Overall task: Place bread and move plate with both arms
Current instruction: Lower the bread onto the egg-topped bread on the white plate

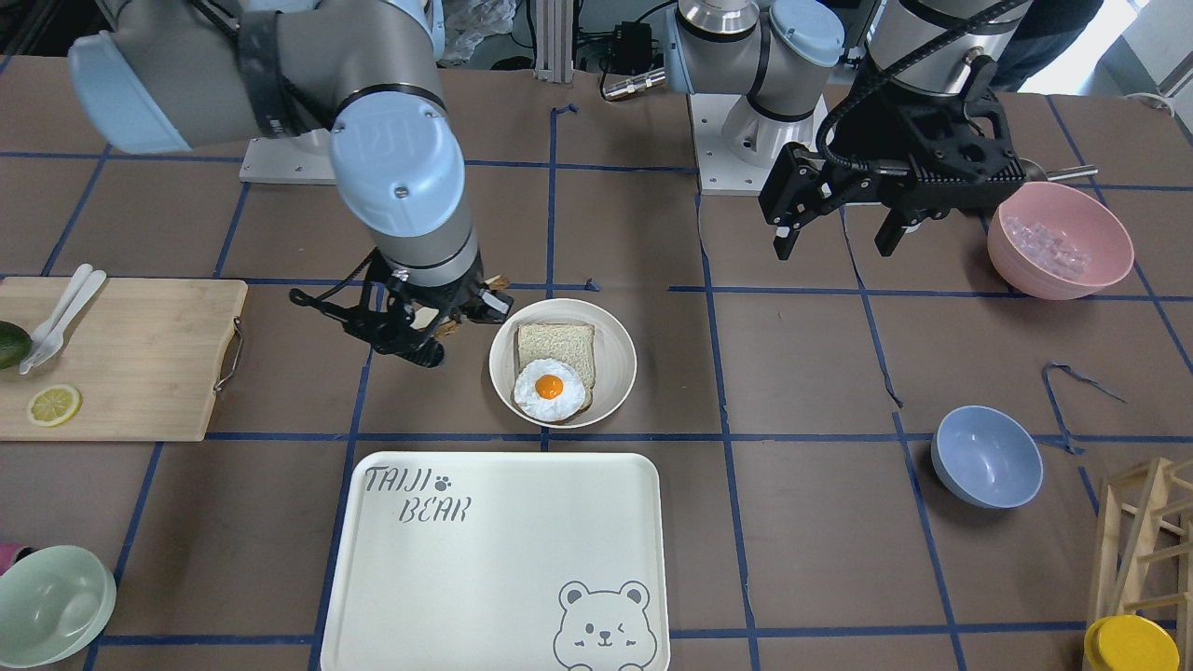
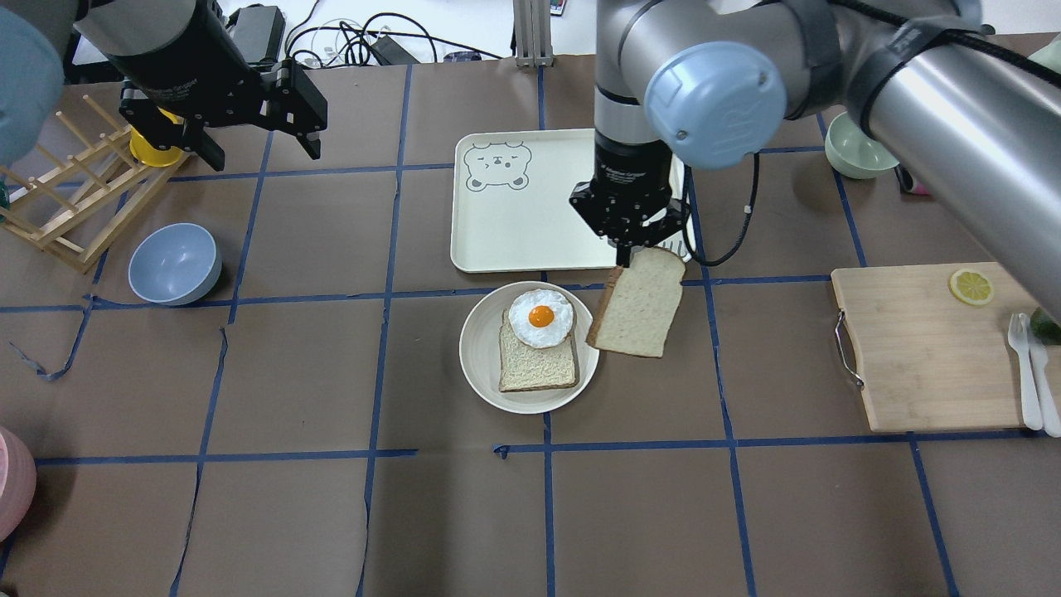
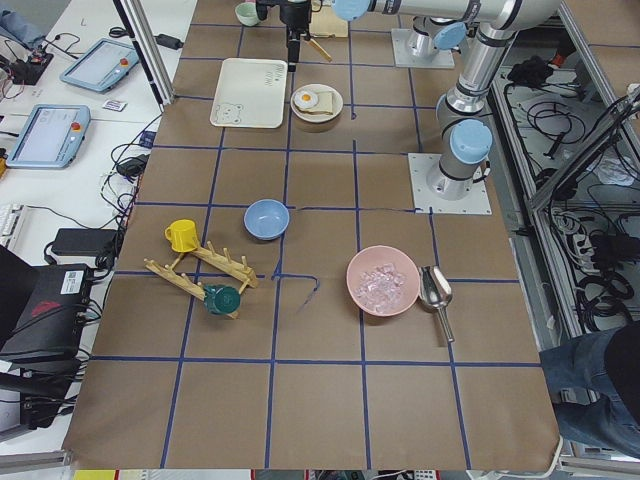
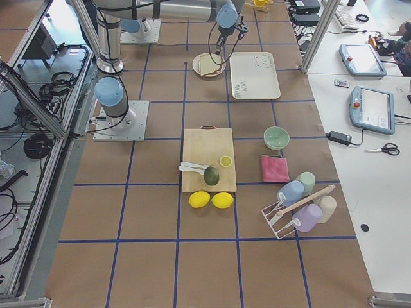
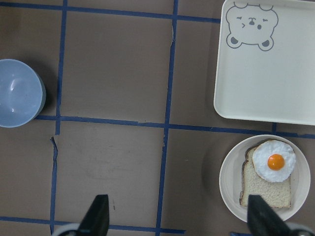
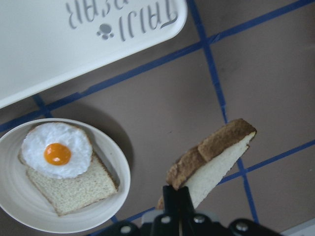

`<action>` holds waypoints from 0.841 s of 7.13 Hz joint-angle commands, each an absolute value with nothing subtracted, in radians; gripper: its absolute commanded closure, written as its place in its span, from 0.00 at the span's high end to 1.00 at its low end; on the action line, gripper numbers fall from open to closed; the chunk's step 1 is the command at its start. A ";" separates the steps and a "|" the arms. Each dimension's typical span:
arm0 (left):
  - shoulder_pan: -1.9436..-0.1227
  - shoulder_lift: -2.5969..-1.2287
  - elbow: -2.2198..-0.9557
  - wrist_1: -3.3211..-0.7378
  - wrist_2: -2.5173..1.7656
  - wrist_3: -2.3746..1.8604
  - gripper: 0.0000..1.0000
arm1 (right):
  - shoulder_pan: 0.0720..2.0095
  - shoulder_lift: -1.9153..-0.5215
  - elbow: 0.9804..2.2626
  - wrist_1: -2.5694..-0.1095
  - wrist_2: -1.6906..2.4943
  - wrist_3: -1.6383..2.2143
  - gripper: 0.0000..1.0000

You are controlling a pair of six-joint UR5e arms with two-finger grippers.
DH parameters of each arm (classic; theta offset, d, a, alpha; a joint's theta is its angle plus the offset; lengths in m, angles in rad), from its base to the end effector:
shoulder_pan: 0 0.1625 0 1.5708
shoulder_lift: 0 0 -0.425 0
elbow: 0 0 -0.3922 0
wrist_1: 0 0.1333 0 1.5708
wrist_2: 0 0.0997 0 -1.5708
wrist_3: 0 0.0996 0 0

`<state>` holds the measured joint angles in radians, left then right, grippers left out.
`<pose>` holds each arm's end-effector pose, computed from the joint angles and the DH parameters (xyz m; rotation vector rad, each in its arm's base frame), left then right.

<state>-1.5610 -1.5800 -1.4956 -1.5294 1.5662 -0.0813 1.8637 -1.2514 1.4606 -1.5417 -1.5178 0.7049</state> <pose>-0.1288 -0.5063 0.5250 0.1421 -3.1254 0.1678 0.3032 -0.5253 0.3644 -0.6340 -2.9864 -0.3597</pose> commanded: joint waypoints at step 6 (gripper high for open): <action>-1.560 -1.580 -1.496 -1.529 1.566 -0.081 1.00 | 2.016 -1.111 1.425 -1.661 -1.512 0.694 0.00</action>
